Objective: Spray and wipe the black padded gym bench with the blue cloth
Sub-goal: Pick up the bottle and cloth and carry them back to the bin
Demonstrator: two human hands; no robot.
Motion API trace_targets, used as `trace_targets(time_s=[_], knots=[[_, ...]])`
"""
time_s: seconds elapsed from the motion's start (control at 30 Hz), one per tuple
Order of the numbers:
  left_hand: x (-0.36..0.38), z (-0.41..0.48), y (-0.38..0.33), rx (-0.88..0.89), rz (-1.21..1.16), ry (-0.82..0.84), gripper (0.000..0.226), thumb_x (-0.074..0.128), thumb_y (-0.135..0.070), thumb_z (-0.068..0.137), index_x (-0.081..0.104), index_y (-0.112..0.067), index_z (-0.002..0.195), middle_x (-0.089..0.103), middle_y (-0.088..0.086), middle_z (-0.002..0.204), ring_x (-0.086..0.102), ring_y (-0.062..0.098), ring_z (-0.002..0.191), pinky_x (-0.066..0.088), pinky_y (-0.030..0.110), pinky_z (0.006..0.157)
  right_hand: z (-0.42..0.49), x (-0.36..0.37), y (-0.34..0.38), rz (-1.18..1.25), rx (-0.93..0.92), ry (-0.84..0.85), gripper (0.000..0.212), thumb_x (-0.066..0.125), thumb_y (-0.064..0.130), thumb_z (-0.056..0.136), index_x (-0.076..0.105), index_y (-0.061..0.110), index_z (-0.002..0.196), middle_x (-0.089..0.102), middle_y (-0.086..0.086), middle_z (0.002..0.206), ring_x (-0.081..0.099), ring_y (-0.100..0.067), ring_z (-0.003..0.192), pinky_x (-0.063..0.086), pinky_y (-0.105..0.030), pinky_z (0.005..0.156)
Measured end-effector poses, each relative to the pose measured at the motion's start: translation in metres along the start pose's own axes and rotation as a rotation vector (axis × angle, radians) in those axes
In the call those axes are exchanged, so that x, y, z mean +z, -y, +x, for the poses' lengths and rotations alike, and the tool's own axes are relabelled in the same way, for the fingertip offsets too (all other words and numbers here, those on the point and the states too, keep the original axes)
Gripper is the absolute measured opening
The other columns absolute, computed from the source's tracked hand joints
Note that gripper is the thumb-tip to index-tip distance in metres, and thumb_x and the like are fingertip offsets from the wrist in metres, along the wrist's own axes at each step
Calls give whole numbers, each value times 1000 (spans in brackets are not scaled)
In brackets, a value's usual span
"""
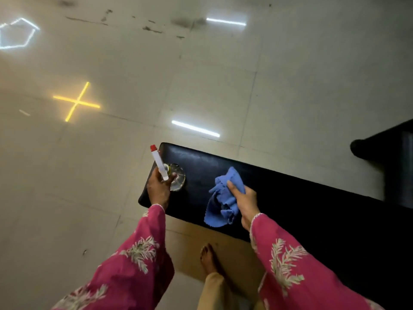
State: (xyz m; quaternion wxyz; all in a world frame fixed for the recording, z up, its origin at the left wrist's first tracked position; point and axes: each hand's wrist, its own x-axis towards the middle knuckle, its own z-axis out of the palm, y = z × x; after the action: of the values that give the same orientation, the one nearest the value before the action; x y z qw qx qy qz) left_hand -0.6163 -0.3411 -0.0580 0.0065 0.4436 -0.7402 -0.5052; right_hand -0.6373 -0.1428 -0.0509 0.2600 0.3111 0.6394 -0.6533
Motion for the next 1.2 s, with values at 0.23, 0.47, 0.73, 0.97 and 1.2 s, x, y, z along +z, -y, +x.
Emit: trace_targets(time_s=[0.23, 0.47, 0.73, 0.97, 1.2], knots=[[1, -19, -29, 169, 223, 131, 29, 67, -13, 83, 60, -5, 111, 62, 10, 93, 57, 22, 88, 33, 23, 70, -14, -40, 8, 50, -19, -76, 22, 65, 19, 84, 60, -2, 90, 60, -16, 84, 57, -25, 75, 49, -28, 59], [37, -110, -108, 514, 285, 389, 29, 71, -15, 80, 63, -8, 107, 67, 3, 94, 59, 12, 85, 39, 9, 67, -76, -126, 39, 155, -100, -184, 22, 62, 17, 86, 60, -3, 94, 58, -14, 81, 54, -18, 62, 46, -15, 46], [123, -231, -180, 799, 325, 771, 18, 74, -27, 77, 63, -26, 90, 71, 0, 88, 66, 17, 83, 51, 33, 75, -155, -241, 40, 427, -194, -535, 28, 62, 18, 86, 61, -4, 102, 58, -8, 74, 54, -20, 64, 45, -16, 47], [159, -342, -174, 1091, 443, 1246, 22, 74, -19, 77, 64, -20, 97, 66, -5, 95, 64, 19, 85, 49, 29, 76, -261, -281, -19, 718, -262, -921, 34, 59, 16, 88, 57, -10, 111, 59, -13, 90, 54, -18, 68, 45, -18, 56], [135, -456, -85, 1260, 586, 1673, 22, 75, -17, 76, 63, -18, 95, 64, -2, 81, 62, 13, 76, 43, 8, 62, -364, -257, -148, 1055, -109, -1264, 30, 62, 22, 87, 63, -5, 100, 62, -12, 91, 57, -18, 71, 40, -7, 41]])
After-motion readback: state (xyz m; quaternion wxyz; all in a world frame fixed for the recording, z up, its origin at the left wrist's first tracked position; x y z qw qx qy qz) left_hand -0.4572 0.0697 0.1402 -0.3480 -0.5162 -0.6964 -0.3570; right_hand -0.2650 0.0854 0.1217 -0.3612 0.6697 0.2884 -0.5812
